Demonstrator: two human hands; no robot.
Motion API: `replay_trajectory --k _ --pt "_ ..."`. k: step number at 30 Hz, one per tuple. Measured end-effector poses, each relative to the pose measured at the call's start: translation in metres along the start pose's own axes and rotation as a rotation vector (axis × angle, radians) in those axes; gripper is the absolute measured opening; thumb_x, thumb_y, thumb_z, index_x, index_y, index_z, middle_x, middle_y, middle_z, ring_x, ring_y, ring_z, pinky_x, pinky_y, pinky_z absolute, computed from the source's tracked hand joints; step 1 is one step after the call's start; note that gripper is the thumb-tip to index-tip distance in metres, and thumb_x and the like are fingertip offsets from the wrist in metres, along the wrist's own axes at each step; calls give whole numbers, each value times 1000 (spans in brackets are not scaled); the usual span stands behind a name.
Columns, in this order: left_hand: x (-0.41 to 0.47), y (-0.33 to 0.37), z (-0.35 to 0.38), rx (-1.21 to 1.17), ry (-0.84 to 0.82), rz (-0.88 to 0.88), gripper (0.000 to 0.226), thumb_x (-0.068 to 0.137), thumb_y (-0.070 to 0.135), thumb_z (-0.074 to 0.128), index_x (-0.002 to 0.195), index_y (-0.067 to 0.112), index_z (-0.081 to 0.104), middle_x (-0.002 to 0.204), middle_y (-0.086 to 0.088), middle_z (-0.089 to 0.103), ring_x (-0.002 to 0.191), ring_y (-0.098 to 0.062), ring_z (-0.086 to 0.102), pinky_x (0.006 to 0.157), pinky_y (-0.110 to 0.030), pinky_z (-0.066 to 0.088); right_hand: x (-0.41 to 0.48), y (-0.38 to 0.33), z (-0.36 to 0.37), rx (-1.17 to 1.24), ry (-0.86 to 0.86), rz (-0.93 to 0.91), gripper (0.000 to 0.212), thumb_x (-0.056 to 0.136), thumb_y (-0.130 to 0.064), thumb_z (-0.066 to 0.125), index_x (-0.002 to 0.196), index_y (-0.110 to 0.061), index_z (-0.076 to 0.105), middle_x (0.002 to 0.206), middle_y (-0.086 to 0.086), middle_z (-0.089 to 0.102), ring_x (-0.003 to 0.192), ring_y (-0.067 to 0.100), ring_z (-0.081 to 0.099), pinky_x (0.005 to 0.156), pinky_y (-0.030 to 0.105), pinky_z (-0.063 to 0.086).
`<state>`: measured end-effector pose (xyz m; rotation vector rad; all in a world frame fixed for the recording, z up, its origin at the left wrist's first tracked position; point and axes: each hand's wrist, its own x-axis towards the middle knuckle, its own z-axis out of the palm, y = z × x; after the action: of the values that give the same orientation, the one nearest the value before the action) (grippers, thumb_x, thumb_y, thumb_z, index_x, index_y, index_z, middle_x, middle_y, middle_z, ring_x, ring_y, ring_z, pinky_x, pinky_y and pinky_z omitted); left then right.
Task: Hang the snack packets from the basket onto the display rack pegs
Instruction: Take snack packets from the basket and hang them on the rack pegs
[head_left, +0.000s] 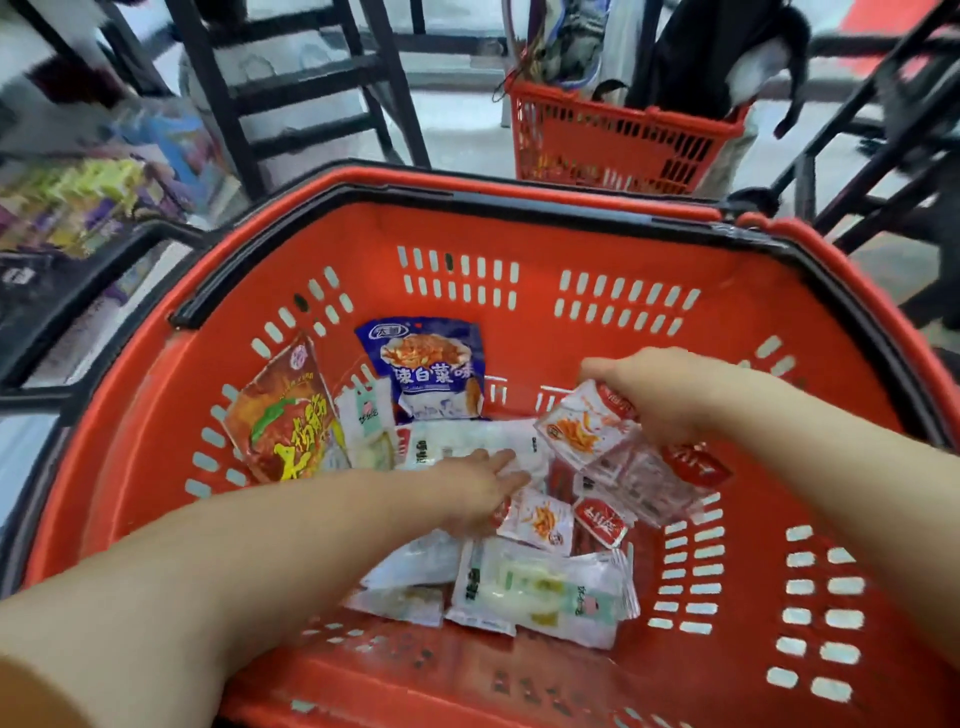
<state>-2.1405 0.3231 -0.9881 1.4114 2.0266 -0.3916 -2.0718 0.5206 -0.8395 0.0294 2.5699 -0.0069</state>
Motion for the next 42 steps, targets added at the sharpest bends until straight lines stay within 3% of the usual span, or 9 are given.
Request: replay_trajectory --k 8,13,19,24,27,32,35,39,42 --pt "36 24 26 58 1 -133 75 90 5 53 150 22 14 139 -17 37 128 -37 38 105 -62 29 6 40 9 377 41 -47 68 73 -7 75 111 -46 34 105 -5 62 93 21 61 80 43 56" --pt "34 26 13 100 -4 -114 60 94 22 49 148 16 24 142 -18 36 132 -37 34 107 -66 23 0 47 -5 348 76 -122 65 73 -14 81 108 -48 37 106 -11 61 95 14 59 83 39 53" --pt "19 21 -35 -328 2 -160 31 85 26 70 108 7 62 110 -10 60 88 -23 54 74 -36 49 -9 53 -11 371 93 -117 66 68 -19 85 107 -47 40 105 -13 61 94 8 59 84 38 54" --pt "-41 -28 -96 -615 315 -181 67 84 18 70 142 31 39 133 -1 56 108 -20 60 85 -30 53 -13 40 -24 373 104 -185 67 67 -24 87 109 -46 40 105 -16 59 93 2 57 78 23 50" --pt "-91 -37 -124 -603 564 -201 55 88 17 62 128 53 49 126 13 62 106 -12 62 89 -31 52 -20 24 -39 491 126 -207 78 70 -12 84 126 -40 38 112 -16 56 99 6 58 79 18 51" --pt "-146 -18 -149 -1030 751 -132 18 94 35 56 94 35 74 101 19 69 98 6 60 86 -19 41 -28 2 -66 621 169 -273 82 68 -8 84 123 -45 36 101 -11 62 82 0 62 67 16 51" --pt "-158 -3 -156 -876 757 -101 37 67 70 59 84 40 73 91 21 64 87 4 59 77 -19 43 -31 -13 -76 639 189 -343 88 67 -6 85 129 -44 36 106 -11 61 84 -2 61 68 18 52" --pt "-161 4 -153 -1129 965 -129 19 70 41 78 73 23 72 64 10 69 54 -1 59 53 -17 42 -36 -19 -81 946 299 -385 96 69 11 79 139 -40 37 123 -3 60 103 12 64 80 25 57" --pt "-163 -8 -149 -1486 1097 -102 21 72 34 74 78 13 75 78 -6 75 66 -16 67 63 -29 50 -36 -14 -82 1327 309 -361 88 75 22 67 139 -34 44 117 14 68 103 31 68 78 39 60"
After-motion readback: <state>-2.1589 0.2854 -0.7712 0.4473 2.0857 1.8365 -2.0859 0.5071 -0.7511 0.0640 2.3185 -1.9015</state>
